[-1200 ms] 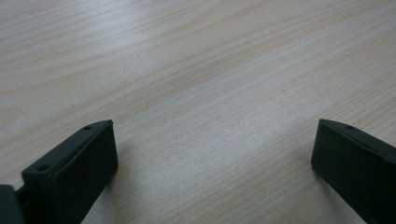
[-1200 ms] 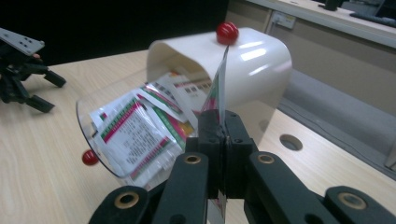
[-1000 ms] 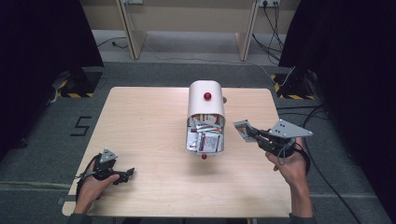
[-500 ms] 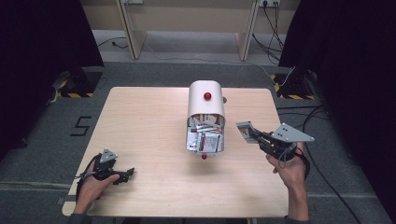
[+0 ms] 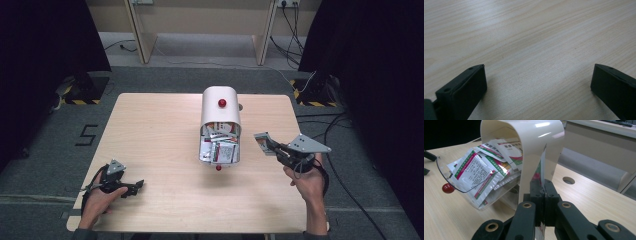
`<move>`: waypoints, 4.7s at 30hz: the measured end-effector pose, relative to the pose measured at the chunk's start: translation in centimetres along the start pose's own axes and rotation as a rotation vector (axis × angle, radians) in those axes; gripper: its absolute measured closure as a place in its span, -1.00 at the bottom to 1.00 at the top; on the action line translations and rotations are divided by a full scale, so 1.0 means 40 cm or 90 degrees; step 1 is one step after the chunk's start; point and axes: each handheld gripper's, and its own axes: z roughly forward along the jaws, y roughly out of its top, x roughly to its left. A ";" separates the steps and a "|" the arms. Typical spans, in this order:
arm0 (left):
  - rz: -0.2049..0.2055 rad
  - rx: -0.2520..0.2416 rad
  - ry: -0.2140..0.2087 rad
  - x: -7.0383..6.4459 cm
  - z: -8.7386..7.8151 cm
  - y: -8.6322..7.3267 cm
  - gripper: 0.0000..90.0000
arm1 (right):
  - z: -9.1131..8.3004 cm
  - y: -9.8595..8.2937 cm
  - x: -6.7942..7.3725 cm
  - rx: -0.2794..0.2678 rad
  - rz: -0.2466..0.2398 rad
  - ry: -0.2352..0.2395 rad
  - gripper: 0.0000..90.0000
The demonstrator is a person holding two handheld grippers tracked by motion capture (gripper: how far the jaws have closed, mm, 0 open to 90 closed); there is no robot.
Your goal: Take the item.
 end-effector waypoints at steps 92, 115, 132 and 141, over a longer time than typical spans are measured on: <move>0.001 0.000 -0.001 0.000 -0.001 -0.001 -1.00 | 0.172 -0.200 -0.055 0.185 0.064 -0.033 0.79; 0.001 0.000 -0.001 0.000 -0.001 -0.001 -1.00 | 0.177 -0.217 -0.069 0.235 0.048 -0.104 0.35; 0.003 0.001 -0.001 0.001 -0.002 -0.001 -1.00 | 0.161 -0.202 -0.072 0.207 0.084 -0.110 0.12; 0.002 0.001 -0.001 0.000 -0.002 -0.002 -1.00 | 0.146 -0.186 -0.057 0.185 0.093 -0.088 0.10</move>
